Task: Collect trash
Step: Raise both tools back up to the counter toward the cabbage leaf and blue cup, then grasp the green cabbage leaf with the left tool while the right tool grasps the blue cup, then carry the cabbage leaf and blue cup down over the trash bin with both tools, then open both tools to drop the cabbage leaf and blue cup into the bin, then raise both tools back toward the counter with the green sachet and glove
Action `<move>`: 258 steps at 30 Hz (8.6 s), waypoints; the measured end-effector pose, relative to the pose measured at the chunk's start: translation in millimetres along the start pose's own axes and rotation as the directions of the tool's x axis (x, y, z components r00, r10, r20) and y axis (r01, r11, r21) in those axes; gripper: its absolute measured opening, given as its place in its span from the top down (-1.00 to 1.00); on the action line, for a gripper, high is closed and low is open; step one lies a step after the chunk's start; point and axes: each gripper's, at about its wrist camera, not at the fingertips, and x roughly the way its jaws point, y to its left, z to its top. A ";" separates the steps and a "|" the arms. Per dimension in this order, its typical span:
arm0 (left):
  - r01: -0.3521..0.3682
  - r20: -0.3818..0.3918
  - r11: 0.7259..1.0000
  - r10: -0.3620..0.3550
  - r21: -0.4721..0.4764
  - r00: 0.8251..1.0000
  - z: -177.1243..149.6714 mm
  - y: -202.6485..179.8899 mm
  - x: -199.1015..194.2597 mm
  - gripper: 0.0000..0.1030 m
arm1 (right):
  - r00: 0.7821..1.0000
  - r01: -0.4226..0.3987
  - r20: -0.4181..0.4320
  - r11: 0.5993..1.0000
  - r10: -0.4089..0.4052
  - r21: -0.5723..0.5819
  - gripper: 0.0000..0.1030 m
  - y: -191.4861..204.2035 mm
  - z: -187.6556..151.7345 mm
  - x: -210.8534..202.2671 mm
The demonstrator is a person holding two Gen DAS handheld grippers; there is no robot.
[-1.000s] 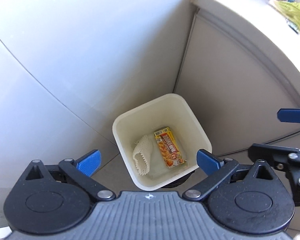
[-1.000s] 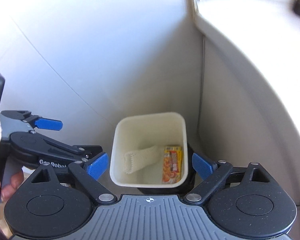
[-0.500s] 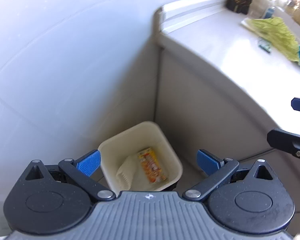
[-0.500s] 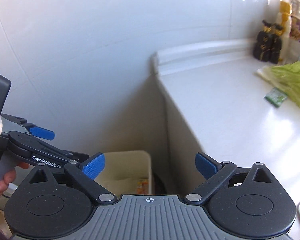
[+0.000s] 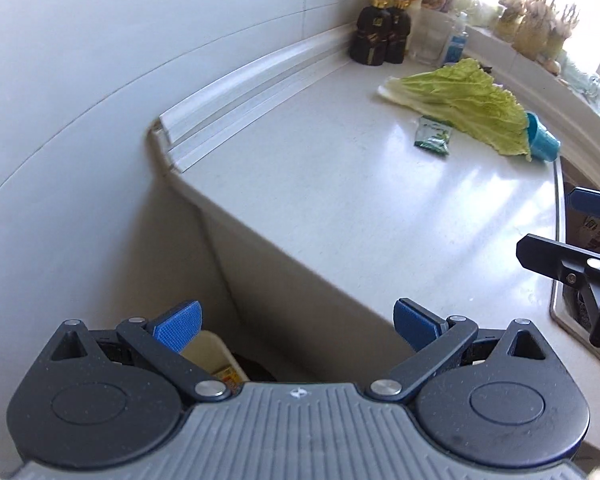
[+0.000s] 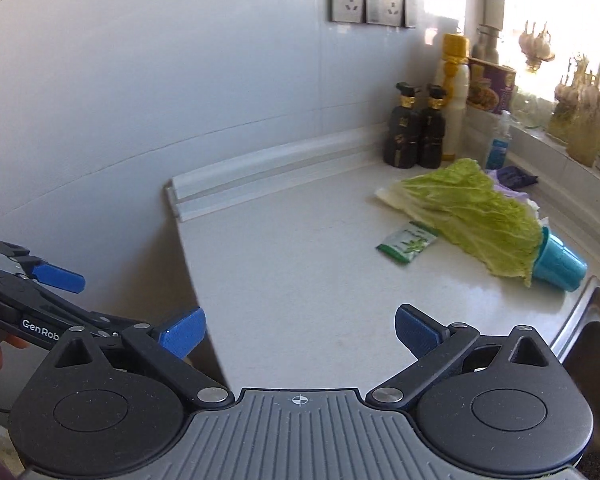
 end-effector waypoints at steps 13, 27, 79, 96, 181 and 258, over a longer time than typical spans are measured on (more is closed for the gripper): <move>0.049 0.156 0.972 -0.087 0.228 0.984 79.4 -67.1 79.1 -0.99 | 0.972 0.219 0.053 0.966 -0.228 0.139 -0.98 -141.9 4.1 33.2; 0.063 0.234 0.830 -0.228 0.554 0.945 166.2 -124.3 150.3 -0.93 | 0.944 0.277 0.092 0.915 -0.315 0.292 -0.99 -239.7 4.0 82.0; 0.126 0.307 0.759 -0.402 0.639 0.863 164.8 -126.3 46.6 0.88 | 0.960 0.074 0.203 0.873 -0.194 0.483 -0.66 -239.3 12.0 33.4; 0.060 0.349 0.856 -0.273 0.514 0.896 102.7 -60.1 -27.5 0.88 | 0.963 -0.008 0.250 0.913 -0.103 0.409 -0.66 -132.3 9.3 -13.7; -0.023 -0.294 0.994 -0.009 -0.106 0.956 -180.2 183.0 168.5 0.87 | 0.830 -0.211 -0.478 0.955 0.288 0.209 -0.68 211.7 -204.0 259.6; -0.008 -0.009 1.000 0.008 0.030 1.000 -26.0 46.0 -14.8 -0.98 | 0.993 -0.106 -0.047 0.992 0.109 0.064 -0.91 34.7 -32.2 18.6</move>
